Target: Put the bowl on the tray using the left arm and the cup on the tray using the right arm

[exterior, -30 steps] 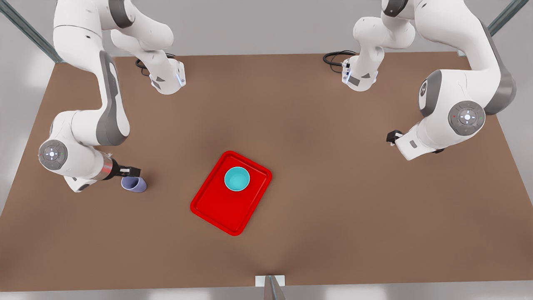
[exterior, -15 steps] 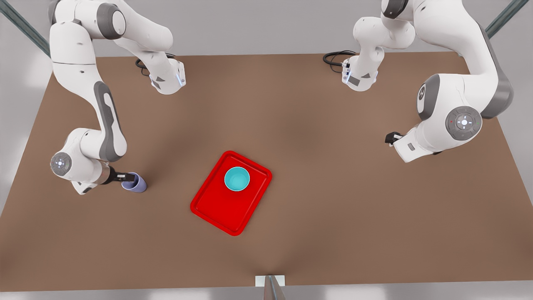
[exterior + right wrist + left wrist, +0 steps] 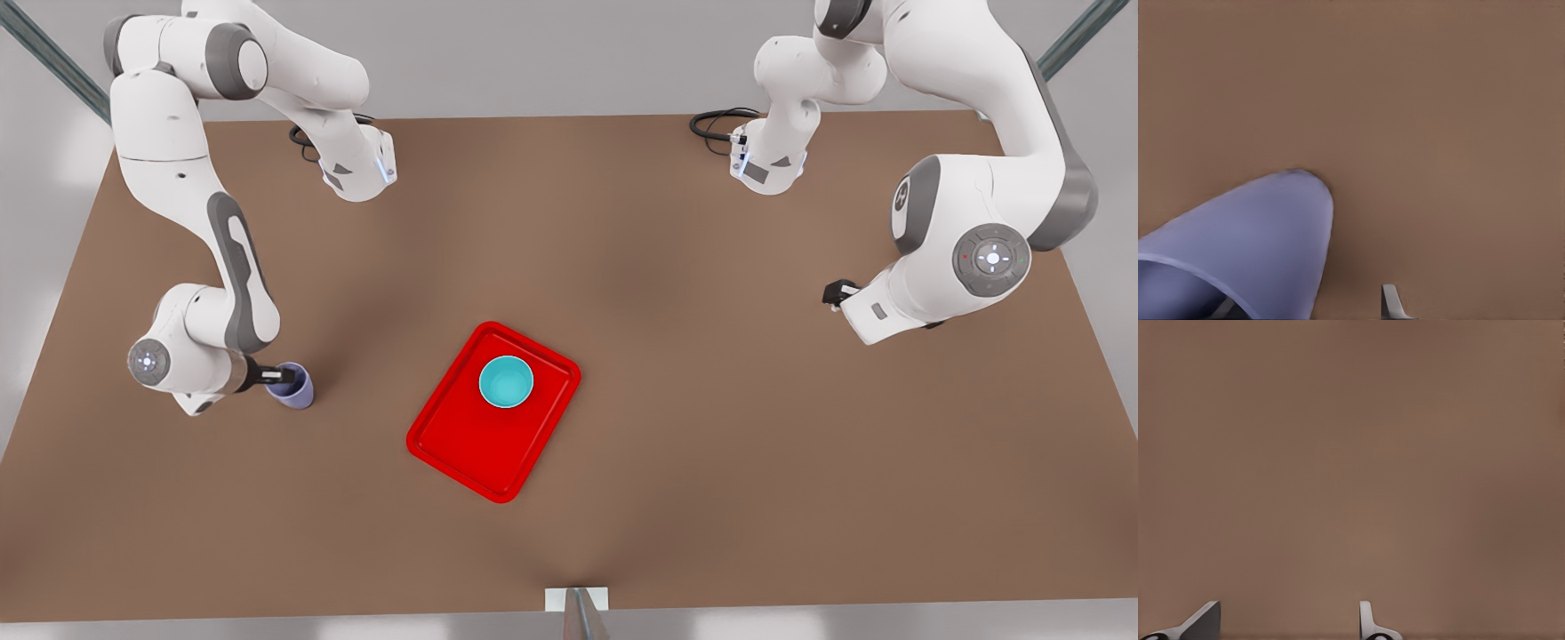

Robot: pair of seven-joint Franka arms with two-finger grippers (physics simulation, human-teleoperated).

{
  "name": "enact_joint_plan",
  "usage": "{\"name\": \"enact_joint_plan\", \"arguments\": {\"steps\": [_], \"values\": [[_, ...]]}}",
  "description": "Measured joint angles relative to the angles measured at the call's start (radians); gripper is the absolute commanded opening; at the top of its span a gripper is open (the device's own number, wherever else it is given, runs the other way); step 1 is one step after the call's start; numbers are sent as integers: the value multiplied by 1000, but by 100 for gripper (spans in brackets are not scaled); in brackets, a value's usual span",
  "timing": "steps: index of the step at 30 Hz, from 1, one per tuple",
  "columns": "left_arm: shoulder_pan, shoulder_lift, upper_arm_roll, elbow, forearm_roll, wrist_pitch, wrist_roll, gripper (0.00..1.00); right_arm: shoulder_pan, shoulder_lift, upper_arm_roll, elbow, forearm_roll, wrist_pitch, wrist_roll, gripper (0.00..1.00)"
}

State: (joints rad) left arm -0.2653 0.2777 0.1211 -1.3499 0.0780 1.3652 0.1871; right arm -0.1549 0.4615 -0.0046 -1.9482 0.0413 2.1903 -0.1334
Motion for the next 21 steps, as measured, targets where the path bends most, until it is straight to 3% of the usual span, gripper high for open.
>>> {"name": "enact_joint_plan", "arguments": {"steps": [1, 3, 16, 21], "values": [[0, 0, -1, 0, 0, 0, 0, 100, -2, 0, 0, 1, 0, 3, 1, 24], [0, 0, 0, 0, -1, 0, 0, 100, -1, -1, 1, 2, 0, 24, 2, 21], [0, 0, -2, 0, -1, -3, 0, 100, -2, 3, 3, 24, 4, 16, -3, 21], [0, 2, -3, 0, -1, 0, 0, 100, 67, -29, 46, 150, 5, -125, 100, 21]]}}
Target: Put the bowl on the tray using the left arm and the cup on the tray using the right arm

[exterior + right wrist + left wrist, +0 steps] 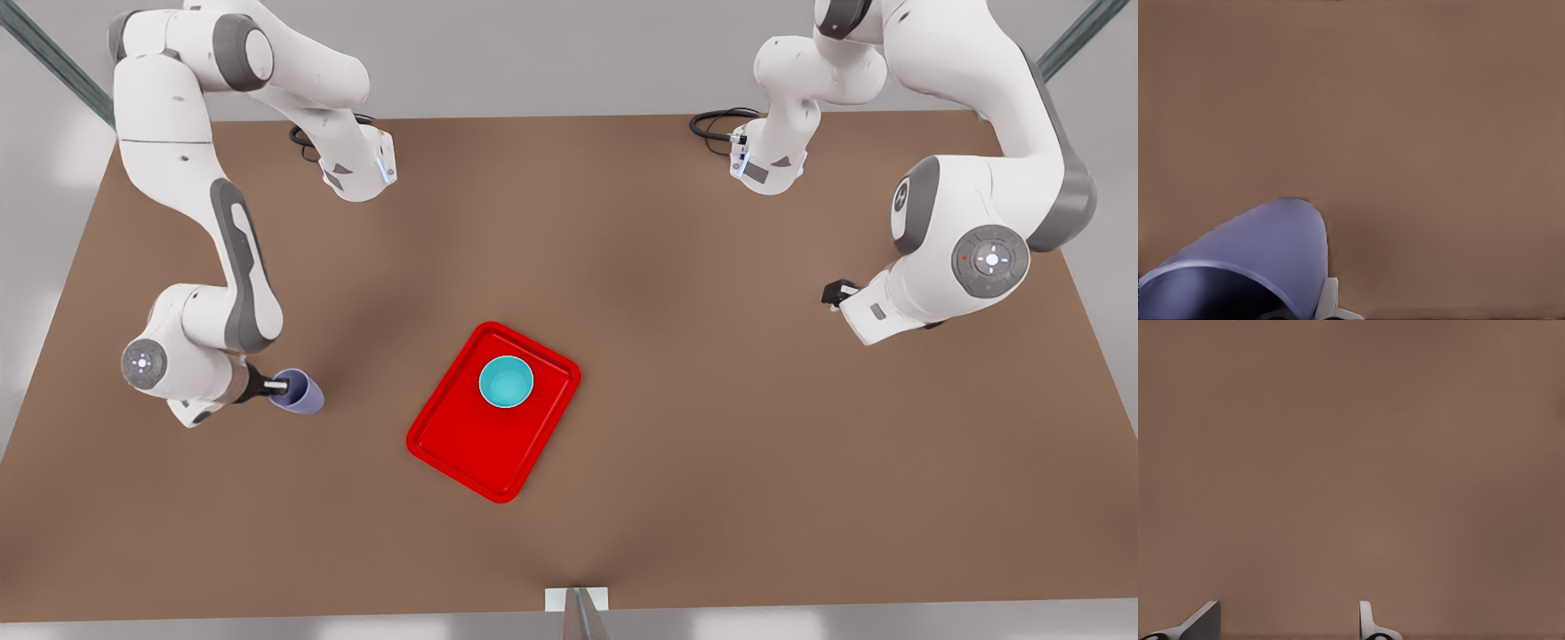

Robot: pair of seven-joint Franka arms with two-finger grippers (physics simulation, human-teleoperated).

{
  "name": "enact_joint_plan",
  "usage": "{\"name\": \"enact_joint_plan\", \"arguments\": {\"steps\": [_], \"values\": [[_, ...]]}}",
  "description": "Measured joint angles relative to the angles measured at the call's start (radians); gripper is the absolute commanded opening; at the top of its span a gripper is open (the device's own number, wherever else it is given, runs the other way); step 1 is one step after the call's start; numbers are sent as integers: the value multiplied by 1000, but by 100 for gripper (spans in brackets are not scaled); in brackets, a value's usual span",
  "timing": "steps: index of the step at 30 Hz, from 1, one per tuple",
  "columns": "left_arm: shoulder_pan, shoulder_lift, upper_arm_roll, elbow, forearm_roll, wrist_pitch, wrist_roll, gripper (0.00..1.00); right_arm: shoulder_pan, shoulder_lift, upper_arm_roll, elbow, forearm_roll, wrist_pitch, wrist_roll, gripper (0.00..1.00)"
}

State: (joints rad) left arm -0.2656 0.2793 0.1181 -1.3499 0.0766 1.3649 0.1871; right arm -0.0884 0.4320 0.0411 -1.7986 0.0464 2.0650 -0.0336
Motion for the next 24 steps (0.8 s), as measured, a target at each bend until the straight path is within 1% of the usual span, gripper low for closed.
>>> {"name": "enact_joint_plan", "arguments": {"steps": [3, 5, 7, 8, 9, 10, 11, 13, 15, 18, 24], "values": [[0, 0, 0, 0, -1, -1, -2, 100, 129, 18, 0, 154, 0, -139, 174, 21], [0, 3, 0, 0, 0, -1, -5, 100, 196, 87, 3, 301, 4, -237, 248, 21], [0, 5, 0, 0, 0, 0, -6, 100, 215, 150, 27, 375, 41, -249, 250, 21], [0, 5, 1, 0, 0, -1, -6, 100, 215, 174, 42, 379, 68, -234, 259, 21], [0, 4, 1, 0, 1, -2, -8, 100, 216, 202, 75, 392, 69, -210, 285, 21], [0, 3, 1, 0, 1, -2, -6, 100, 214, 221, 86, 400, 70, -175, 306, 21], [0, 3, 1, 0, 1, -2, -6, 100, 207, 238, 124, 414, 70, -140, 347, 21], [1, 0, 1, 0, 1, -3, -8, 100, 216, 284, 142, 474, 67, -133, 413, 21], [0, 2, 1, 0, 2, -1, -6, 100, 277, 335, 149, 549, 66, -131, 473, 21], [0, 2, 3, 0, 3, -3, -6, 100, 325, 376, 149, 583, 64, -124, 475, 21], [0, 8, 3, 0, 2, 0, -6, 100, 324, 395, 150, 563, -46, -125, 462, 21]]}}
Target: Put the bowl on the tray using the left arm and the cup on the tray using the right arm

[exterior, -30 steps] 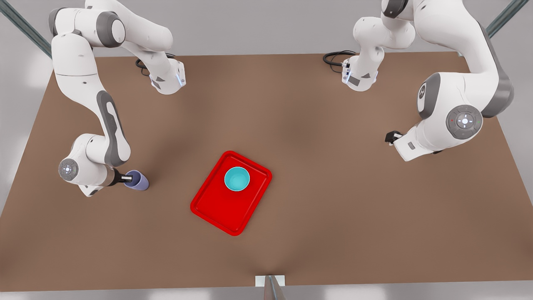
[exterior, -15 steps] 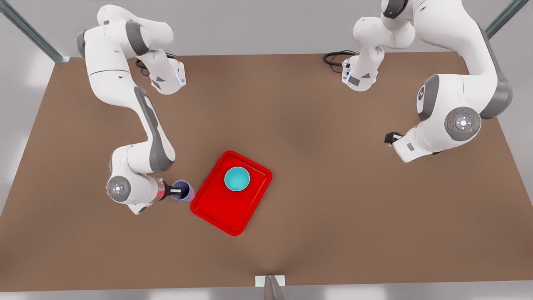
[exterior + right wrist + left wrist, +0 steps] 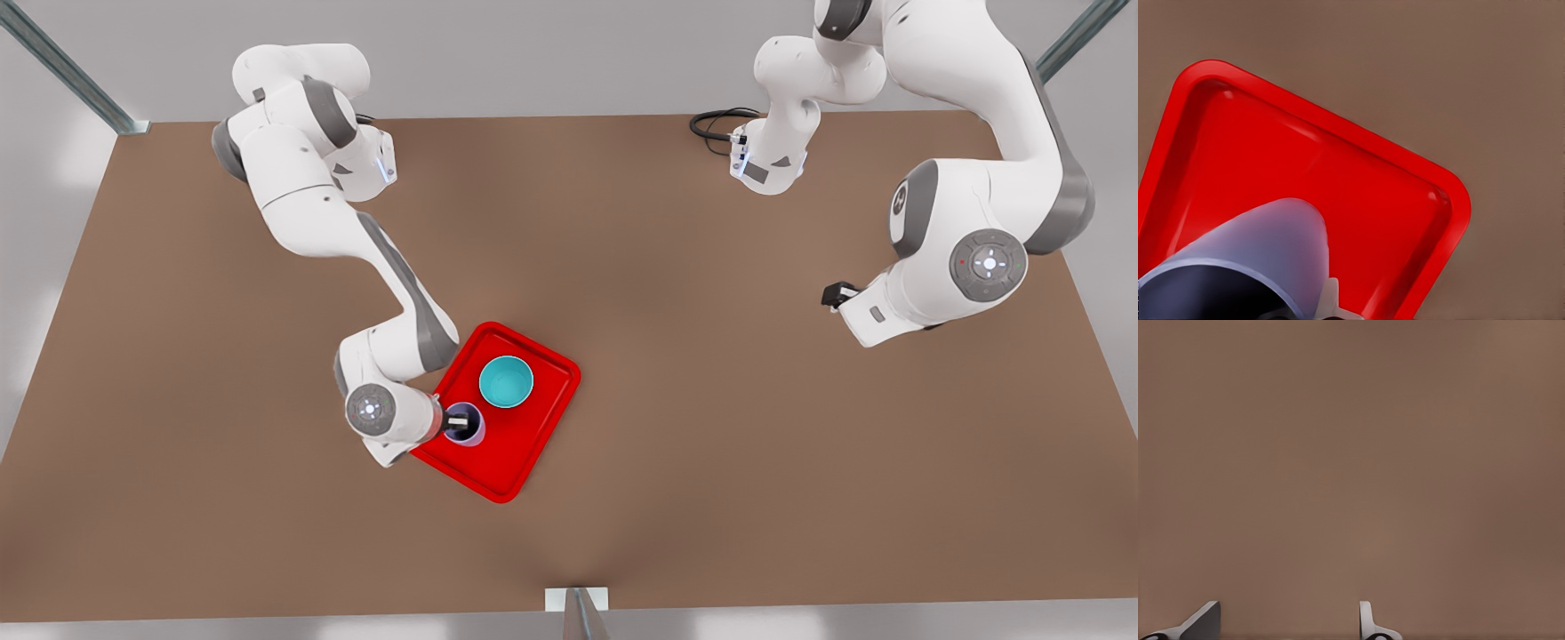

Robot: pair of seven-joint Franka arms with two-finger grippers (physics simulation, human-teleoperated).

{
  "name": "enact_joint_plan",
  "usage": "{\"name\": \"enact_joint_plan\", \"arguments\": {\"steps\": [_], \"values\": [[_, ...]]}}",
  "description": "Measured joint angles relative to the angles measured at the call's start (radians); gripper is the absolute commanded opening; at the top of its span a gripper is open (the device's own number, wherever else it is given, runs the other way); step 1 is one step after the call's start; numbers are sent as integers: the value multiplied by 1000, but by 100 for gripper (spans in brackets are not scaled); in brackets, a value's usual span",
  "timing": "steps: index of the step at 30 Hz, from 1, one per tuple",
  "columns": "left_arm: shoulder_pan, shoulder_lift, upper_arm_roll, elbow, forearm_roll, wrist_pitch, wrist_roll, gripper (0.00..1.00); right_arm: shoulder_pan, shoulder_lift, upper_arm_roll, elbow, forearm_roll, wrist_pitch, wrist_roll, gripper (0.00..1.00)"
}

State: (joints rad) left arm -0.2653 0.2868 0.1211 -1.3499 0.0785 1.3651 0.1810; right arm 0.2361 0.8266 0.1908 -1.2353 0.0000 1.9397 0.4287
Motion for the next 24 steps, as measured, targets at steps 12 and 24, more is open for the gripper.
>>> {"name": "enact_joint_plan", "arguments": {"steps": [12, 24], "values": [[0, 2, 0, 0, 0, 3, 0, 100, 27, 4, 11, 2, -8, -17, 7, 100], [0, 12, -3, 40, -7, 5, -5, 100, -197, -493, -196, -28, 60, -531, -271, 100]]}}
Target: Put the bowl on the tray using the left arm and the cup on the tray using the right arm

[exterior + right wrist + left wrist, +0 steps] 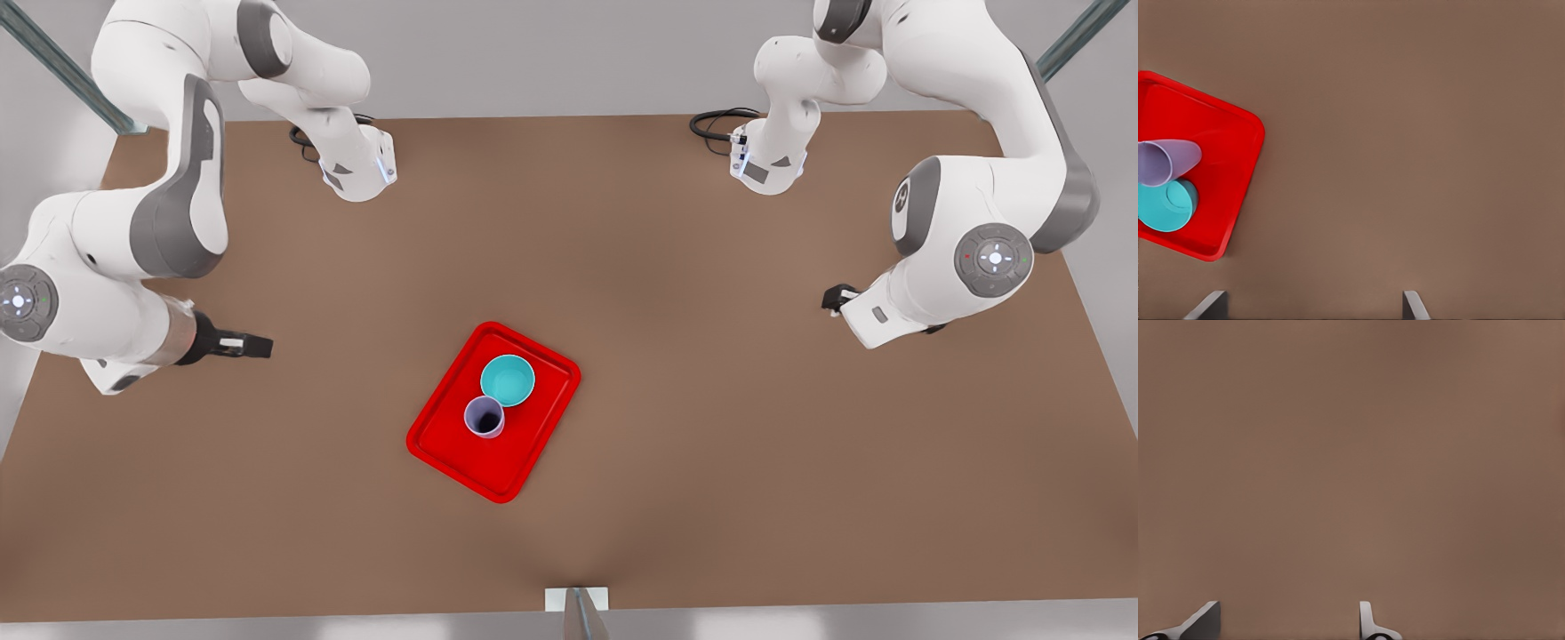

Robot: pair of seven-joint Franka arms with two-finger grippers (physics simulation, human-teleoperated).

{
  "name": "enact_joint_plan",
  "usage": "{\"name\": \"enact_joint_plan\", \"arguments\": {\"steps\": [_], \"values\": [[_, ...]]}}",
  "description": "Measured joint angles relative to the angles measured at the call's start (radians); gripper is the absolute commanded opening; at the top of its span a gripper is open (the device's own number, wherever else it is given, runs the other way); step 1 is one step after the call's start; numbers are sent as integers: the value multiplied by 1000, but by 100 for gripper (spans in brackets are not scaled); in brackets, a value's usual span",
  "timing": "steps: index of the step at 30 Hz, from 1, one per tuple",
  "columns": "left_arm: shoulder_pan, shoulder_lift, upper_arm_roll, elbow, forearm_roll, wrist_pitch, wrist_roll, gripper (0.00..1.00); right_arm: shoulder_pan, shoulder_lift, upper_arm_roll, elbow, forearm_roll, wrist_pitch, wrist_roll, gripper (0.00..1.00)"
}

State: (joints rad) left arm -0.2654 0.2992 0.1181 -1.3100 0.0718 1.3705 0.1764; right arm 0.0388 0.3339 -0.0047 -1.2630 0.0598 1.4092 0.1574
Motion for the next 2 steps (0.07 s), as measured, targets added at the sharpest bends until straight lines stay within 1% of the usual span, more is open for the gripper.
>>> {"name": "enact_joint_plan", "arguments": {"steps": [1, 2], "values": [[0, 0, 1, 0, -1, -3, -1, 100, -7, -84, -4, -144, 0, 78, -25, 100], [0, 0, 0, 0, -2, -5, -2, 100, -9, -103, -12, -172, 0, 92, -55, 100]]}}
